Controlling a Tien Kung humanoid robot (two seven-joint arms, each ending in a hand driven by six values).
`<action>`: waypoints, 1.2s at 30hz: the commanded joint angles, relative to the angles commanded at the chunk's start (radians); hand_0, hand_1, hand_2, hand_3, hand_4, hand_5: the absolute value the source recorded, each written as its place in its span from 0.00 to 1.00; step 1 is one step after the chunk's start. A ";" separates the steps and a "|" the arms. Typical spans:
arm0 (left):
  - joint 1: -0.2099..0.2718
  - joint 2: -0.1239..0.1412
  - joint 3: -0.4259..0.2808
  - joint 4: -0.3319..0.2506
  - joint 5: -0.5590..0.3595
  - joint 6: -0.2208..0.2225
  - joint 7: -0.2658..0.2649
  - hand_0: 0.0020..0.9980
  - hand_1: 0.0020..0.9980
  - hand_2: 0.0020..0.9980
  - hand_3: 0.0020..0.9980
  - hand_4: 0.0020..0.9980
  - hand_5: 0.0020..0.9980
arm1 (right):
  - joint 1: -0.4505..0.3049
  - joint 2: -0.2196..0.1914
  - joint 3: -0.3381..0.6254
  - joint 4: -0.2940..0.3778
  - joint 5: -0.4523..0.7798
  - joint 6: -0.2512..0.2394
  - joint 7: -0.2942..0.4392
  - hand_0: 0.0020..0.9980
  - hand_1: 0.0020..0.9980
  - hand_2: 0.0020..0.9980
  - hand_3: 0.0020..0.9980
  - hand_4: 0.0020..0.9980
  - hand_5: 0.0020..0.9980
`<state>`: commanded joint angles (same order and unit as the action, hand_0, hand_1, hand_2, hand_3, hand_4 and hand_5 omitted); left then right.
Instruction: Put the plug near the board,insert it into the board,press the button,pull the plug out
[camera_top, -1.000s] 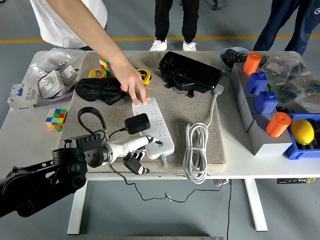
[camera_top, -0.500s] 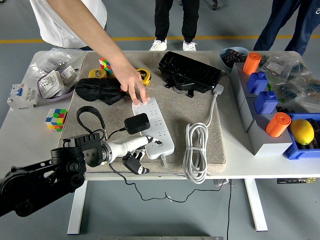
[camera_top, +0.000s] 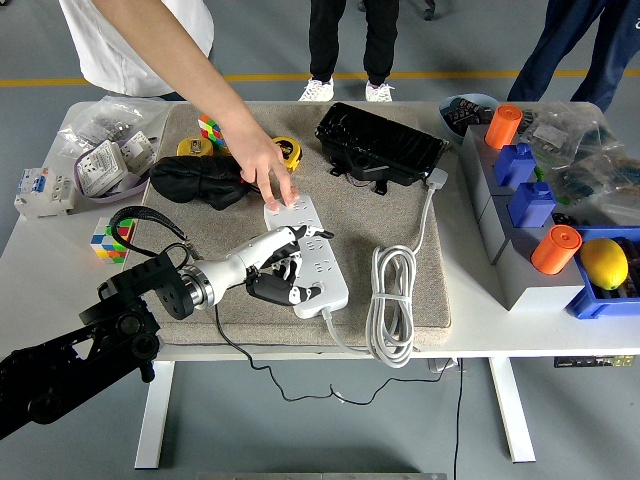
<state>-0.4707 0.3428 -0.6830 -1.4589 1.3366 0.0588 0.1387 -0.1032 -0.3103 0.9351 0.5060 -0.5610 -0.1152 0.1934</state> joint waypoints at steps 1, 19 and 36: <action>0.010 -0.007 -0.009 0.011 -0.030 0.030 -0.035 0.18 0.26 0.41 0.75 0.83 0.30 | 0.000 0.000 0.000 0.001 0.000 0.000 0.000 0.62 0.62 0.58 0.54 0.63 0.12; 0.073 -0.067 -0.094 0.134 -0.067 0.214 -0.255 0.82 0.82 0.83 0.81 0.90 0.54 | 0.006 0.006 0.007 -0.002 0.002 -0.001 0.000 0.62 0.62 0.58 0.54 0.63 0.12; 0.018 -0.102 -0.036 0.228 0.458 0.307 -0.063 0.69 0.75 0.79 0.82 1.00 0.43 | 0.005 0.006 0.010 0.001 0.000 -0.001 0.000 0.62 0.62 0.58 0.54 0.63 0.12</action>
<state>-0.4522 0.2411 -0.7189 -1.2313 1.7946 0.3663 0.0759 -0.0985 -0.3046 0.9450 0.5067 -0.5605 -0.1159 0.1932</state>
